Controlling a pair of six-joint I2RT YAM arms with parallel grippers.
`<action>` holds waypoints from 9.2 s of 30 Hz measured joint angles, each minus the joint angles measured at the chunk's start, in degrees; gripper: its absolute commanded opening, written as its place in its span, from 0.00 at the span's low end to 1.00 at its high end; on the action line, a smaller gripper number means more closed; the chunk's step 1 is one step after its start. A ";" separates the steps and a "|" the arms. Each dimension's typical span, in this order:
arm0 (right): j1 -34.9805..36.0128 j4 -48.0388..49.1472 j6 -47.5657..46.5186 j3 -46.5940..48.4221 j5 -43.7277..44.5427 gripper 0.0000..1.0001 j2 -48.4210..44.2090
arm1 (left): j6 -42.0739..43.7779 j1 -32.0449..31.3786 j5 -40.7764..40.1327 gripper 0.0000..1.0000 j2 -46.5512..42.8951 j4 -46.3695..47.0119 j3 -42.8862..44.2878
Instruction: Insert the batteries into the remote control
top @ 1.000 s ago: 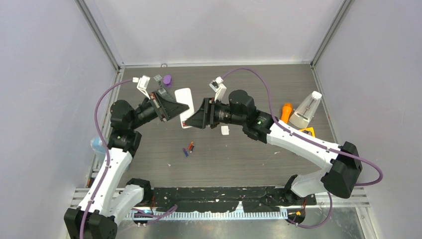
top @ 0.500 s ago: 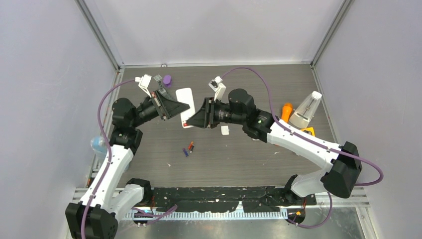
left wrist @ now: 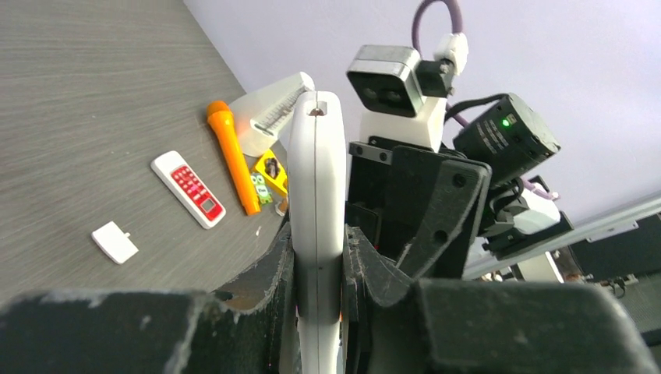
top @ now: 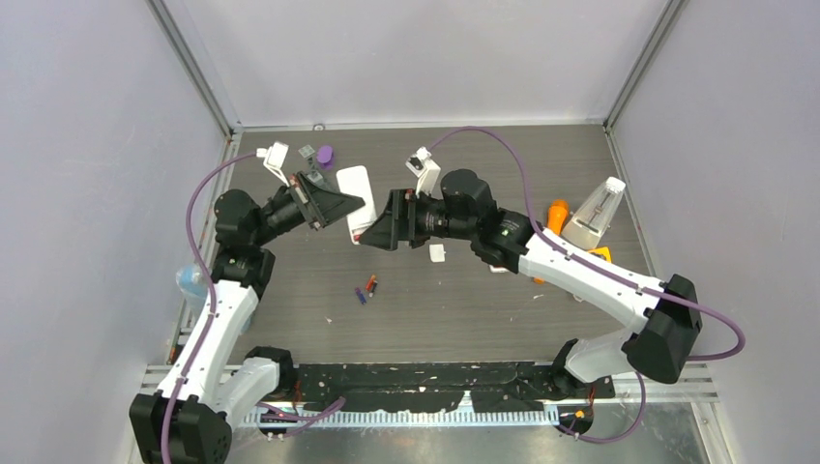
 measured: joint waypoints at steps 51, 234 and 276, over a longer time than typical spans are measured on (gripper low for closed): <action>16.13 -13.77 -15.19 13.84 26.43 0.41 37.88 | 24.06 11.54 -45.00 0.00 -4.81 -53.24 2.80; -0.87 -5.81 8.00 -5.84 18.18 0.60 -18.97 | -38.45 -11.69 -8.76 0.00 9.77 19.37 -3.85; 10.27 -16.28 -9.03 7.06 36.74 0.57 -7.41 | -34.47 -11.37 -21.22 0.00 2.89 -1.44 -3.63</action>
